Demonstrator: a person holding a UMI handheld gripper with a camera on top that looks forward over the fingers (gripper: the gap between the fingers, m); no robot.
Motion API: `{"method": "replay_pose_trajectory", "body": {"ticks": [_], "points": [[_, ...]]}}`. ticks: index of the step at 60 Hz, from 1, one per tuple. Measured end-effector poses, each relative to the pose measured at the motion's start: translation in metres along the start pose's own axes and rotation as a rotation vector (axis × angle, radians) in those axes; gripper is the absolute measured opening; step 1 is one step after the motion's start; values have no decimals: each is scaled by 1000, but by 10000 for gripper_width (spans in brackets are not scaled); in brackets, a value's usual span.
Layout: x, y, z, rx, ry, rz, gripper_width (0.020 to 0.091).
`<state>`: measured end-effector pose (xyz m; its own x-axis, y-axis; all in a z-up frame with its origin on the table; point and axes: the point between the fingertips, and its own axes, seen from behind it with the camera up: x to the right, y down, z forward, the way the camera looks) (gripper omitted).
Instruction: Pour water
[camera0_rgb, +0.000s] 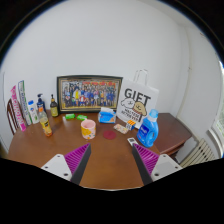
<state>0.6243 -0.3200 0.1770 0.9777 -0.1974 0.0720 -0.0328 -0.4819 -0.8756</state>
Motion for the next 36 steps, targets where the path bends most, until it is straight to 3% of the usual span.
{"method": "replay_pose_trajectory", "body": {"ticks": [16, 36], "points": [[-61, 4, 26, -26, -81, -18, 866], [-282, -4, 66, -4, -335, -74, 854]]}}
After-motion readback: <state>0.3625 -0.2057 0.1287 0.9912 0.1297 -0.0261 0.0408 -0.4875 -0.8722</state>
